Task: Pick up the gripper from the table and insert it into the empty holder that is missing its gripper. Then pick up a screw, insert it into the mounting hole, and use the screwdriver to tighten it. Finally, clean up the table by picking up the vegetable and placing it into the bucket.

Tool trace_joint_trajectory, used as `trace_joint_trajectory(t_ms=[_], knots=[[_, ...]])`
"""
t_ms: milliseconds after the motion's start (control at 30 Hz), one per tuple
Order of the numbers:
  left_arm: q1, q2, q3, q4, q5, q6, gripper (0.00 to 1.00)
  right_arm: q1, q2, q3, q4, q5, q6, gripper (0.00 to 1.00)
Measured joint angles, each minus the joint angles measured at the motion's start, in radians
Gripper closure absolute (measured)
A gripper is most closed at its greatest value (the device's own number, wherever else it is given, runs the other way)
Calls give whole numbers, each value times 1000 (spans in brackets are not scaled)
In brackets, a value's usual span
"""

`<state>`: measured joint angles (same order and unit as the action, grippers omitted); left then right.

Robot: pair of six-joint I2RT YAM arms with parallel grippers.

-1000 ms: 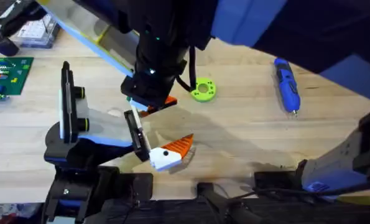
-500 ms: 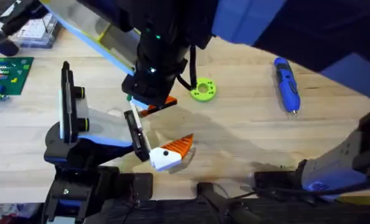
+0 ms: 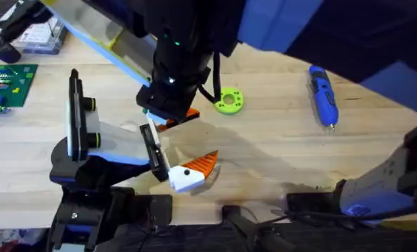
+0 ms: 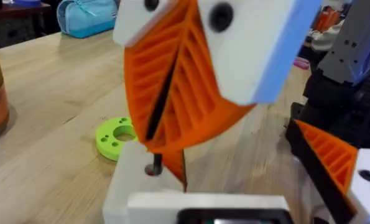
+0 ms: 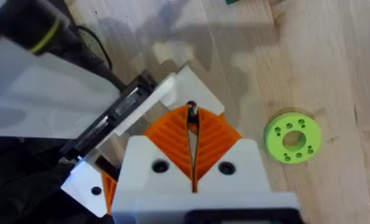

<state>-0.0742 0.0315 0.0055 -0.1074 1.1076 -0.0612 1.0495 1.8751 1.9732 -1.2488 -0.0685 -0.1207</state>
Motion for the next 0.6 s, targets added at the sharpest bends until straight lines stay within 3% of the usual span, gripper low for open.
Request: trace_joint_trajectory(t_ms=[600], knots=[[0, 0, 0, 0, 0, 0, 10, 2, 19, 0, -7, 0, 0, 994]])
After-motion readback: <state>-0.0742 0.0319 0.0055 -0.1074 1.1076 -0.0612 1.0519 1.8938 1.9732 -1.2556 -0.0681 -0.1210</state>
